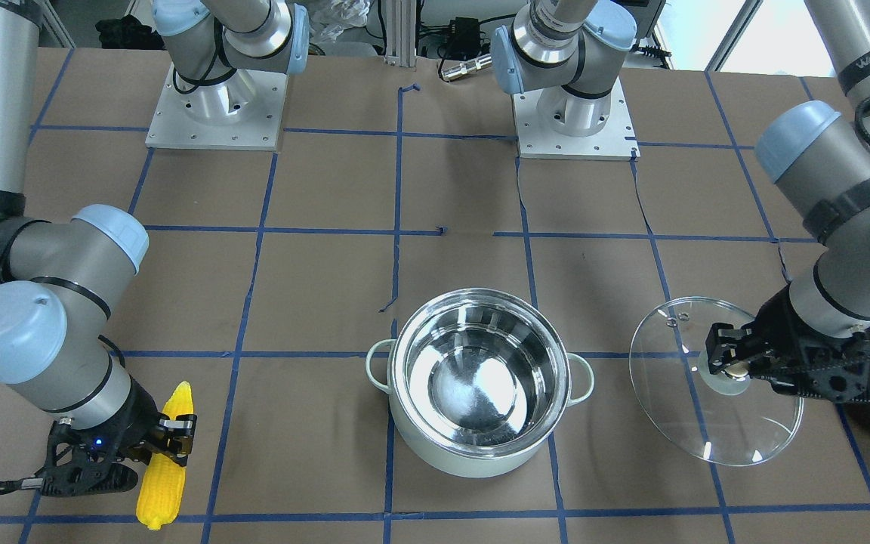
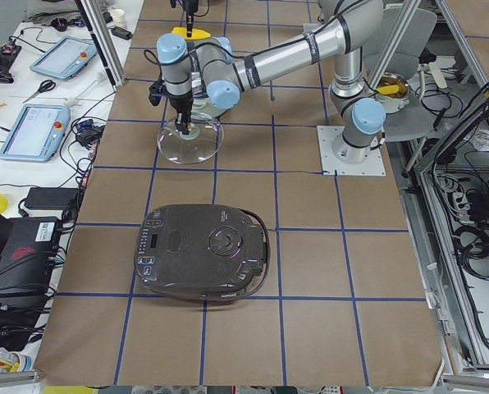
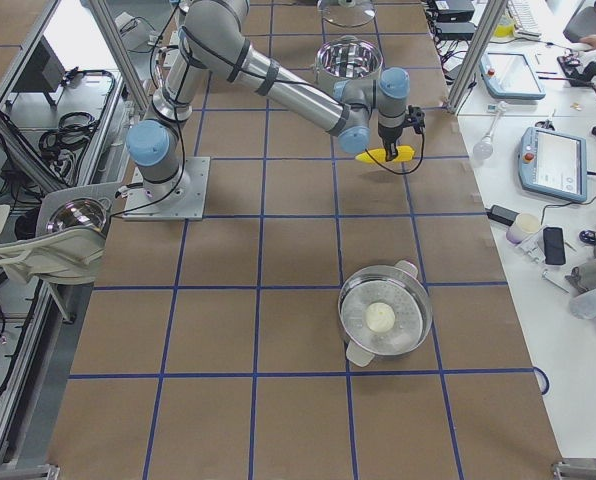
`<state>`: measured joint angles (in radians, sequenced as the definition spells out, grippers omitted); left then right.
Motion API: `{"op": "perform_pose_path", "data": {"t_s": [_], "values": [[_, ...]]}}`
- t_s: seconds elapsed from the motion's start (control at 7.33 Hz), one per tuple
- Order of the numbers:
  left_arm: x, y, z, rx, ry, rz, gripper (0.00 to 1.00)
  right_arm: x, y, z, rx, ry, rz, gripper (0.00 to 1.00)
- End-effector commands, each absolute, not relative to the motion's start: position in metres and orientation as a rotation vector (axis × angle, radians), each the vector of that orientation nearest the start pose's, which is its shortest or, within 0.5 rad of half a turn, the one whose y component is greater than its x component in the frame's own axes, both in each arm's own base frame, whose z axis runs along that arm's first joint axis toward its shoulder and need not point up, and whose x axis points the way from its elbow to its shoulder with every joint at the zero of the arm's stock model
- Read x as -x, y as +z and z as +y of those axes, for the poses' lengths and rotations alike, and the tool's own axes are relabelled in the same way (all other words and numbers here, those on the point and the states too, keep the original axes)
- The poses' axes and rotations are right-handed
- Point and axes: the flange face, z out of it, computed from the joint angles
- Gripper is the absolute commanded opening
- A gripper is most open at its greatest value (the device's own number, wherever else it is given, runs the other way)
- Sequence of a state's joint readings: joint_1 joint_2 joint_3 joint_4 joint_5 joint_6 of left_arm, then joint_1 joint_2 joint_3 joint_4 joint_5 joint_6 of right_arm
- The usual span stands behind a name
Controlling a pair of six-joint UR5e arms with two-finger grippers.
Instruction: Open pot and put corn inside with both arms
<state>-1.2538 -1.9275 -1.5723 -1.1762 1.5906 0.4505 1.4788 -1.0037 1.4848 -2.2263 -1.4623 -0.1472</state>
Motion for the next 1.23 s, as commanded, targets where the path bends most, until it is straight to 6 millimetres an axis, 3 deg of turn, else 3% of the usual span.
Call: {"op": "perform_pose_path", "data": {"t_s": [0.0, 0.14, 0.27, 0.41, 0.55, 0.95, 1.09], "values": [[-0.084, 0.260, -0.591, -0.218, -0.004, 3.113, 0.00, -0.184, 0.336, -0.703, 0.008, -0.297, 3.020, 0.00], [-0.082, 0.244, -0.574, -0.200, 0.044, 3.133, 0.00, -0.240, 0.366, -0.696, -0.049, -0.297, 3.001, 0.00], [-0.085, 0.244, -0.570, -0.180, 0.029, 3.126, 0.00, -0.286, 0.382, -0.680, -0.049, -0.278, 3.016, 0.00], [-0.088, 0.241, -0.572, -0.182, 0.003, 3.122, 0.00, -0.341, 0.385, -0.655, -0.043, -0.280, 3.016, 0.00], [-0.091, 0.242, -0.572, -0.173, -0.007, 3.121, 0.00, -0.381, 0.384, -0.632, -0.018, -0.302, 3.057, 0.00], [-0.092, 0.229, -0.574, -0.166, 0.005, 3.130, 0.00, -0.442, 0.362, -0.598, 0.070, -0.275, 3.066, 0.00], [-0.091, 0.239, -0.573, -0.167, -0.015, 3.119, 0.00, -0.460, 0.354, -0.591, 0.107, -0.297, 3.047, 0.00]]}}
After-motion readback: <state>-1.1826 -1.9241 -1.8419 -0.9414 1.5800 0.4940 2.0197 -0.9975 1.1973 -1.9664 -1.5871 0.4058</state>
